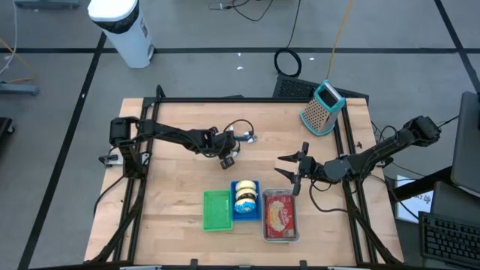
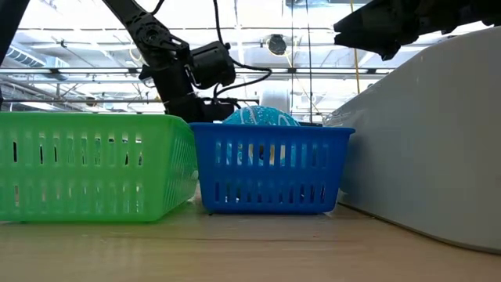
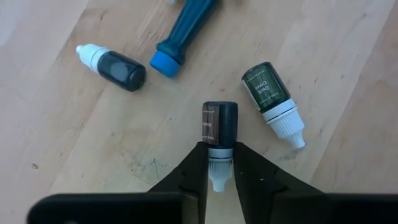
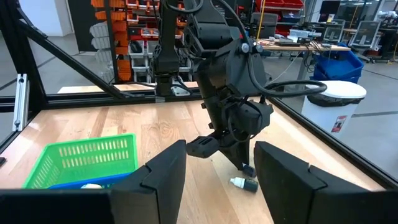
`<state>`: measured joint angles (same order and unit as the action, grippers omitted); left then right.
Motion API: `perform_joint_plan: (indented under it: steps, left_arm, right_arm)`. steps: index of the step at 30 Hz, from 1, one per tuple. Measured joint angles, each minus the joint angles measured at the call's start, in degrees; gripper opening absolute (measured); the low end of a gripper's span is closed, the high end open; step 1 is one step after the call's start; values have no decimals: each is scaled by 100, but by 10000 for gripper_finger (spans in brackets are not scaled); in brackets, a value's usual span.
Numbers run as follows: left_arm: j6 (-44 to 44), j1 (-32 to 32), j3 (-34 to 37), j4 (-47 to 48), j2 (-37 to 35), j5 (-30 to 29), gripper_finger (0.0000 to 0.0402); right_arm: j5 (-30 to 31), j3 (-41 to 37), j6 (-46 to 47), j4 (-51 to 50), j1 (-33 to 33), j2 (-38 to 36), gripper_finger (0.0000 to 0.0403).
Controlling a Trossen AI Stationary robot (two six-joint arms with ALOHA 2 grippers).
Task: Pick & Place Food Item
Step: Put the brown food coloring bottle into the green bin
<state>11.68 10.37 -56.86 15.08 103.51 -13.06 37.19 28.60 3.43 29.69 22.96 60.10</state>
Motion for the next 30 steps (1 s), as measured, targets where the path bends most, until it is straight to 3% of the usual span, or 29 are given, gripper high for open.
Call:
perform_joint_plan:
  steps: [9, 12, 17, 22, 30]
  left_arm:
    - [111, -235, 2, 360, -620, -46, 5]
    - [12, -326, 2, 293, -856, -52, 10]
    - [244, -409, 4, 73, -858, -476, 51]
    - [110, -337, 4, -34, -436, -590, 128]
    - [73, -89, -7, -84, 214, -248, 224]
  right_arm:
    - [0, 0, 2, 0, 0, 0, 180]
    - [-2, 0, -1, 0, 1, 0, 180]
    - [-1, 0, -1, 0, 0, 0, 180]
    - [-1, 0, 1, 2, 0, -2, 180]
    - [-2, 0, 0, 2, 0, -2, 180]
